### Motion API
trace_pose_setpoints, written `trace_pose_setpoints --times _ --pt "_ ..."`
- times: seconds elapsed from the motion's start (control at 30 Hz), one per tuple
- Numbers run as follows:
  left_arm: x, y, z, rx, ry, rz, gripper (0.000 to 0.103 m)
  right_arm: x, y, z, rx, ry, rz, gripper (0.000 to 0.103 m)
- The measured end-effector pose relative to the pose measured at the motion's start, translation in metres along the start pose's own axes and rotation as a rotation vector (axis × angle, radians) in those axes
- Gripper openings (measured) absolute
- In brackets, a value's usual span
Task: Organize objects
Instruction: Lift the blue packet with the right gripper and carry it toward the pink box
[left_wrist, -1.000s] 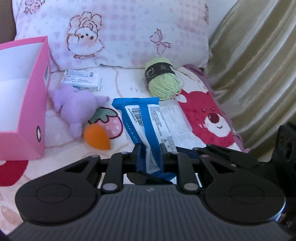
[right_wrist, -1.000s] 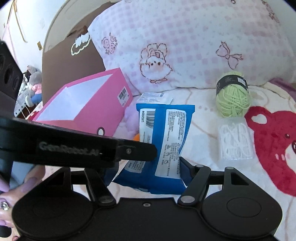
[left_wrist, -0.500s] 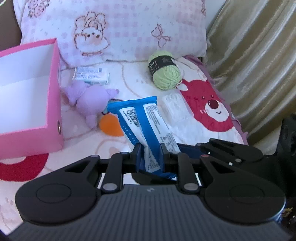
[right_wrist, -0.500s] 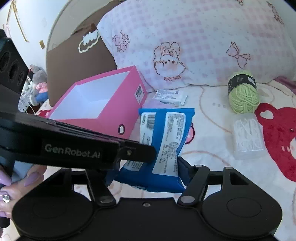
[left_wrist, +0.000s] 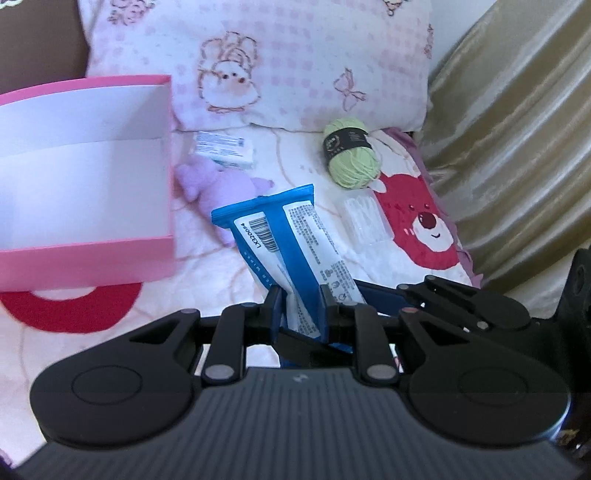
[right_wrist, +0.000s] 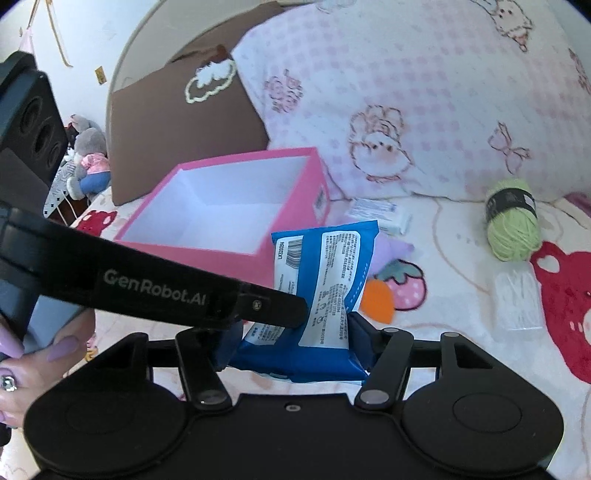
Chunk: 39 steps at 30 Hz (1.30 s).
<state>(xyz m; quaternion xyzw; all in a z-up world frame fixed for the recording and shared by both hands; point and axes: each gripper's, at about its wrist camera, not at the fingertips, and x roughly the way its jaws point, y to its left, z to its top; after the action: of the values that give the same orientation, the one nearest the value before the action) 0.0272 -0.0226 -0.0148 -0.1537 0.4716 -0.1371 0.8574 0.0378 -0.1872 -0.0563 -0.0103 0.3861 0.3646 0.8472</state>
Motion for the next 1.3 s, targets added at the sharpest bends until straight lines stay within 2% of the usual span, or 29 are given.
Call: trace_pose_setpoints --times 0.5,0.67,1.3 --pt "-0.063 0.021 -0.004 0.026 -0.026 0.100 0.016 -0.004 0.063 0.022 -0.032 0.017 0.049 0.066" --pt "-0.072 0.026 -0.004 0.034 -0.047 0.143 0.017 0.002 0.071 0.029 -0.001 0.026 0.074 0.066" --pt "-0.097 0.055 0.016 0.006 -0.066 0.190 0.017 0.019 0.096 0.061 -0.012 0.042 0.130 0.066"
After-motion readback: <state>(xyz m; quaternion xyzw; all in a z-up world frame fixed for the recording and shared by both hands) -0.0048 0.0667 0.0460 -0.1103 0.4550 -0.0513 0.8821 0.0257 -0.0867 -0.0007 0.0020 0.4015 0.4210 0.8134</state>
